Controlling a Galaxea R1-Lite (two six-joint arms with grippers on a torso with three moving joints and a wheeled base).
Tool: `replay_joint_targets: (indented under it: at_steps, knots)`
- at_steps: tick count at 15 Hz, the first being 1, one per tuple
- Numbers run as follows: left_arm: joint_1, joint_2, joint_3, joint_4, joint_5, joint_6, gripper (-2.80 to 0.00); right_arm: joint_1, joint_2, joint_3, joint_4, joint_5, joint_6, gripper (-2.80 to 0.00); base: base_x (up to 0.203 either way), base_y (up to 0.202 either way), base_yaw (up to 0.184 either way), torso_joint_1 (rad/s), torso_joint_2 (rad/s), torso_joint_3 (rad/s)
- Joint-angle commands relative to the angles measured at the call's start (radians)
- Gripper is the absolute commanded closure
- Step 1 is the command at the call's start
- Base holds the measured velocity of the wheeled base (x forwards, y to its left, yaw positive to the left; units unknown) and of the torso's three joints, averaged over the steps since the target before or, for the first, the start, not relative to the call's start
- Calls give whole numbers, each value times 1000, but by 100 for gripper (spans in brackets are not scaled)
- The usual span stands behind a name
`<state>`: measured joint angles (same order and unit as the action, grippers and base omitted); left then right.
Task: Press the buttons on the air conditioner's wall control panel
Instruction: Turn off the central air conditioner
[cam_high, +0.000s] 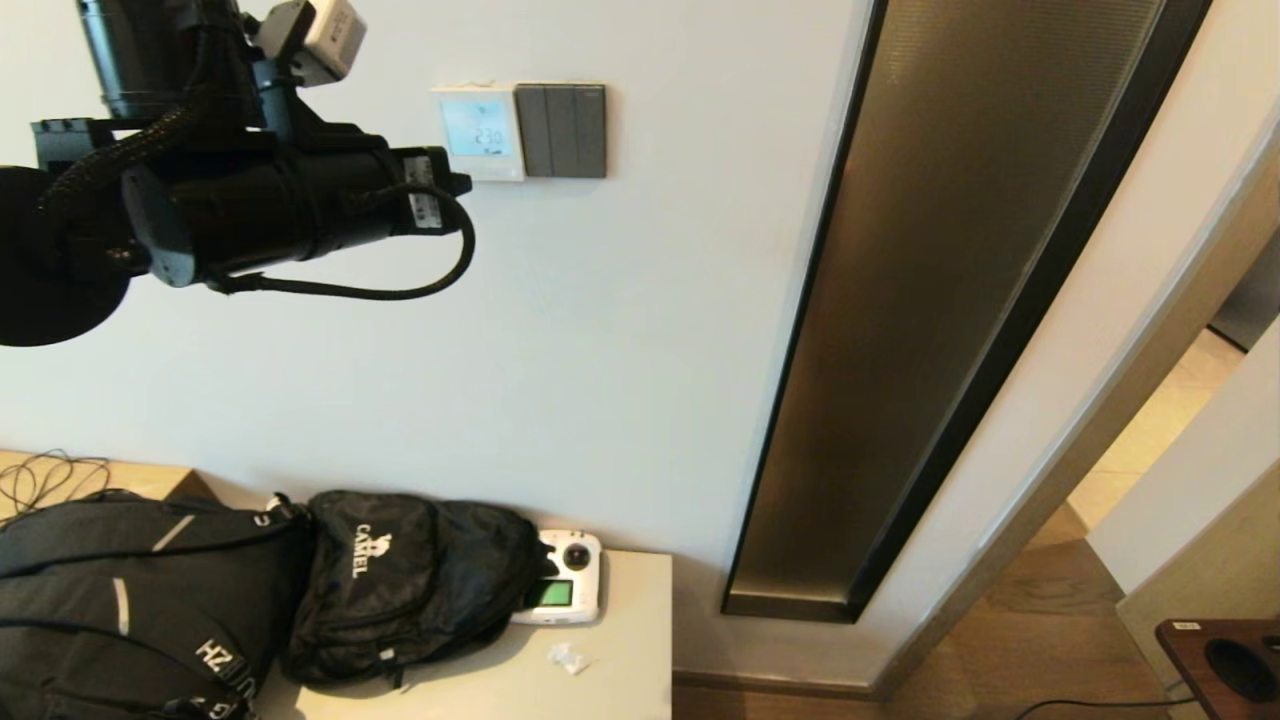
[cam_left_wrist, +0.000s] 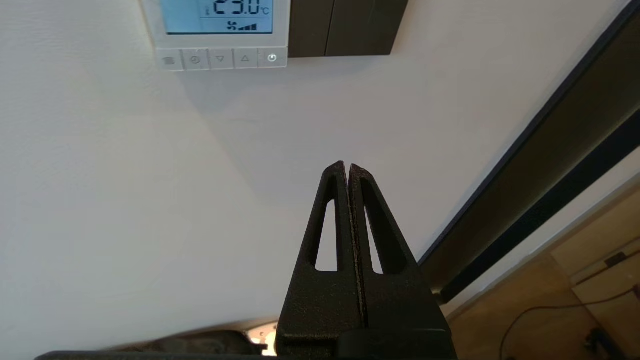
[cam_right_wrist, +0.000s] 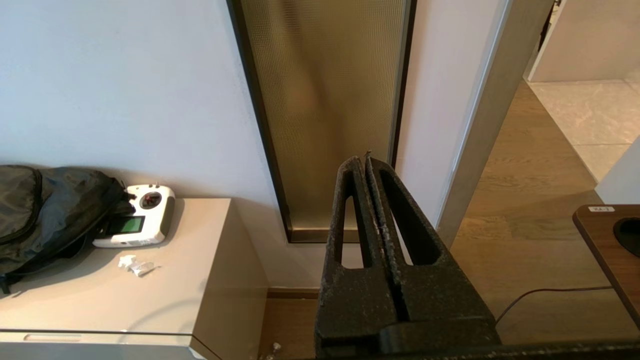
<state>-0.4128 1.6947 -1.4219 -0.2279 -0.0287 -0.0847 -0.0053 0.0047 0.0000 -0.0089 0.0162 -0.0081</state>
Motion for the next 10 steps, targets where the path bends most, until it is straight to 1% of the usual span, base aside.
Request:
replay_joint_targets:
  at_steps: [1, 5, 10]
  knots:
    - [-5, 91, -55, -2, 0, -1, 0, 1, 1, 0, 0, 0, -1, 0, 0, 0, 0, 0, 0, 0]
    - [-6, 200, -155, -2, 4, -1, 0, -1, 1, 0, 0, 1, -1, 0, 0, 0, 0, 0, 0, 0]
    - [-6, 293, -287, 10, 7, -2, 0, 1, 1, 0, 0, 1, -1, 0, 0, 0, 0, 0, 0, 0]
